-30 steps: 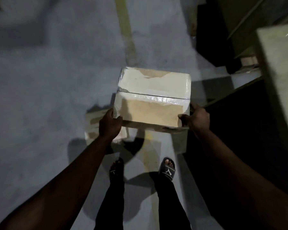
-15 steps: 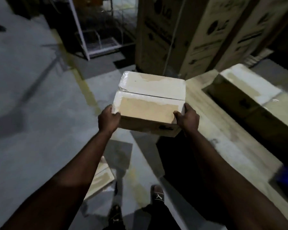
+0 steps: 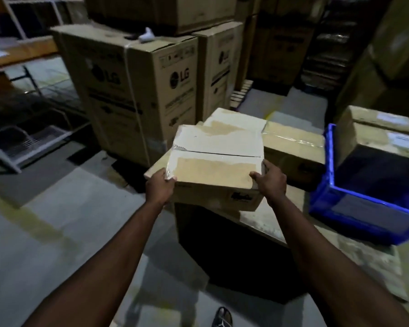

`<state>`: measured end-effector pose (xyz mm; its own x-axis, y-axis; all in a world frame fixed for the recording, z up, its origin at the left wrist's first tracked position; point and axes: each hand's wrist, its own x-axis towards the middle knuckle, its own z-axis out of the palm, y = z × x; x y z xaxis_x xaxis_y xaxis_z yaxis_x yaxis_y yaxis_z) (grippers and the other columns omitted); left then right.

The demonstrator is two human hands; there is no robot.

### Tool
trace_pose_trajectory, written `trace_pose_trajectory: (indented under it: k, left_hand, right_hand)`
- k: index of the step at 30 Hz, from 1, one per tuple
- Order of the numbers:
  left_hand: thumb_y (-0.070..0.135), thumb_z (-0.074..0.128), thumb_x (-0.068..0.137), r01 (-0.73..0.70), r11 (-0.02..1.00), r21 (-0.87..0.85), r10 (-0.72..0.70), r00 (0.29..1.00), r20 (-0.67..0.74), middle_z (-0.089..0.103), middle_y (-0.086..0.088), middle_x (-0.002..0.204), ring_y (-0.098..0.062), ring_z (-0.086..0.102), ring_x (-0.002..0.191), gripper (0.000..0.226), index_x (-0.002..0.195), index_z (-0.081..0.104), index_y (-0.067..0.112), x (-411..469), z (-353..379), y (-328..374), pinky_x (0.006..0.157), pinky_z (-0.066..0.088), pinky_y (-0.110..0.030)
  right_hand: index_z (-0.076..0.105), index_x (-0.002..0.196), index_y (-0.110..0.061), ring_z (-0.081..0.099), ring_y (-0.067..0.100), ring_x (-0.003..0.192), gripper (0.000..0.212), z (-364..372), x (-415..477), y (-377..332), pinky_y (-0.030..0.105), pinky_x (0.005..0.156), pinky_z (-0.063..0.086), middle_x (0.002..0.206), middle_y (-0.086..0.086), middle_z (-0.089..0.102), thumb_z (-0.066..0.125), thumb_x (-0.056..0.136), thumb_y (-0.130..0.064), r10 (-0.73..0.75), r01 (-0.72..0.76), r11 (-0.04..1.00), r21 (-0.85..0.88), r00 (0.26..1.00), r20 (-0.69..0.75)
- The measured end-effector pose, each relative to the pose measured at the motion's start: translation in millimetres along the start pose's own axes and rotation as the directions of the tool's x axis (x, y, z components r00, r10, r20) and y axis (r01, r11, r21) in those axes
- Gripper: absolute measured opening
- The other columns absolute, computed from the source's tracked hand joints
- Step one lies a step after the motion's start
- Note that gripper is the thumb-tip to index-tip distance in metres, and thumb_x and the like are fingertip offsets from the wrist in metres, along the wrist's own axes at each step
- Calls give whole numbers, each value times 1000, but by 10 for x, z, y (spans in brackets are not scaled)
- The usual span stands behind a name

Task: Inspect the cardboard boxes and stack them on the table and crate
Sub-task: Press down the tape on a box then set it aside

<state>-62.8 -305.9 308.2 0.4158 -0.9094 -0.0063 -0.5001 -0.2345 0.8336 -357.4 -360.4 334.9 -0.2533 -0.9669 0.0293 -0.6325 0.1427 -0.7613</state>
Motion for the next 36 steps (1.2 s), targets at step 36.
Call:
trace_pose_trajectory:
  k: [36]
  left_hand:
    - [38, 70, 88, -111, 979, 171, -12, 807, 591, 62, -15, 123, -32, 61, 107, 59, 128, 41, 7, 1713, 1706, -148, 71, 39, -27]
  right_hand:
    - [42, 140, -23, 57, 27, 107, 42, 588, 888, 942, 27, 72, 40, 131, 11, 58, 53, 100, -21, 436, -443, 889, -116, 896, -82]
